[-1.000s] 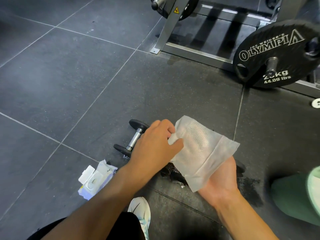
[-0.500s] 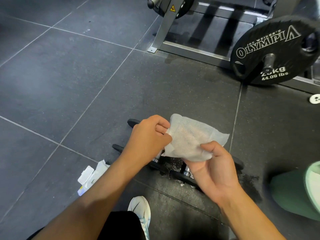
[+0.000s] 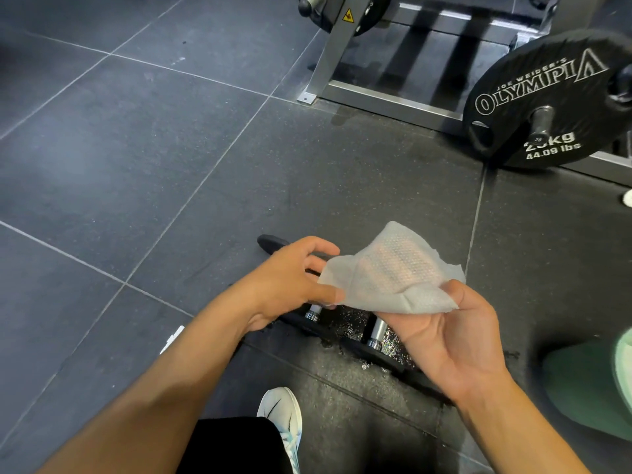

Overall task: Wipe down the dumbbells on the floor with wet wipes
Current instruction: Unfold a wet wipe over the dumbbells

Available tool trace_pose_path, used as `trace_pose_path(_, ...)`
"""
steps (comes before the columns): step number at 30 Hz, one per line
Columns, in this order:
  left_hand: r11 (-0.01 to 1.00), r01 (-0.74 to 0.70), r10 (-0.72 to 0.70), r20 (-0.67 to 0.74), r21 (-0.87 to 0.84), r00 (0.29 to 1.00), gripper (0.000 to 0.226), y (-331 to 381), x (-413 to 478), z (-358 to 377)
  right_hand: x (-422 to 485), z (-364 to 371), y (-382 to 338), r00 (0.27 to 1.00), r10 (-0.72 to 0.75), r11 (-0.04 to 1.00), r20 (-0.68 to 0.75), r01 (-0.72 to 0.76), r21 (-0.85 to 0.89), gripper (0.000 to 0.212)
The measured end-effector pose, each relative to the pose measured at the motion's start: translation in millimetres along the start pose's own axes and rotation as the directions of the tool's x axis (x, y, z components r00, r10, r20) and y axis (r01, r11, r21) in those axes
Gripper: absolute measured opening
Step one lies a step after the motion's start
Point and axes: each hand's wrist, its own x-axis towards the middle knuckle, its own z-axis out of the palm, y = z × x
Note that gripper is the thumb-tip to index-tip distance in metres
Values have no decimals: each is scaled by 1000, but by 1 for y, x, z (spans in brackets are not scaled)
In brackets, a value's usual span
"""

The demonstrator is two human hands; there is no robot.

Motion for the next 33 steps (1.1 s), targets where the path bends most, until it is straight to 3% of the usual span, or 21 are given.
trace_pose_path(5,998,-55,57,-72,19,996,56,-13,12,-19,2,-3,-3,1000,-15,999,4,15,42,65)
trace_pose_path(9,999,31,-40,-256,-40,966,35,-39,31,-52,3,-7,-8,999,-44,999,-19,45,15,75)
trace_pose_path(13,946,291,-325,-419,-146,848,9,-86,63,-91,5,-8,-7,997,-69,995,-39,67,-71,75)
trace_pose_path(17,817,572,-513,-534,-65,672,37,-156,86,-117,4,-13,-4,994,-100,983,-45,91,-157,69)
trace_pose_path(19,784,590,-591,-523,-192,614,49,-181,94,-115,6,-19,-4,995,-92,980,-44,82,-182,68)
trace_pose_path(21,741,589,-670,-410,-322,619,57,-198,108,-106,8,-28,-7,992,-102,977,-71,87,-197,71)
trace_pose_path(25,666,575,-723,-219,-476,655,37,-213,141,-98,11,-42,-10,999,-44,984,-28,38,-175,87)
trace_pose_path(27,642,562,-740,-229,-521,633,35,-225,155,-103,17,-47,-14,996,15,992,-85,-25,-120,90)
trace_pose_path(30,631,547,-753,-266,-550,602,33,-257,178,-115,11,-53,-4,996,93,996,8,-93,-10,83)
trace_pose_path(33,611,511,-761,-271,-605,589,24,-239,167,-103,11,-60,-6,989,112,993,99,-114,24,80)
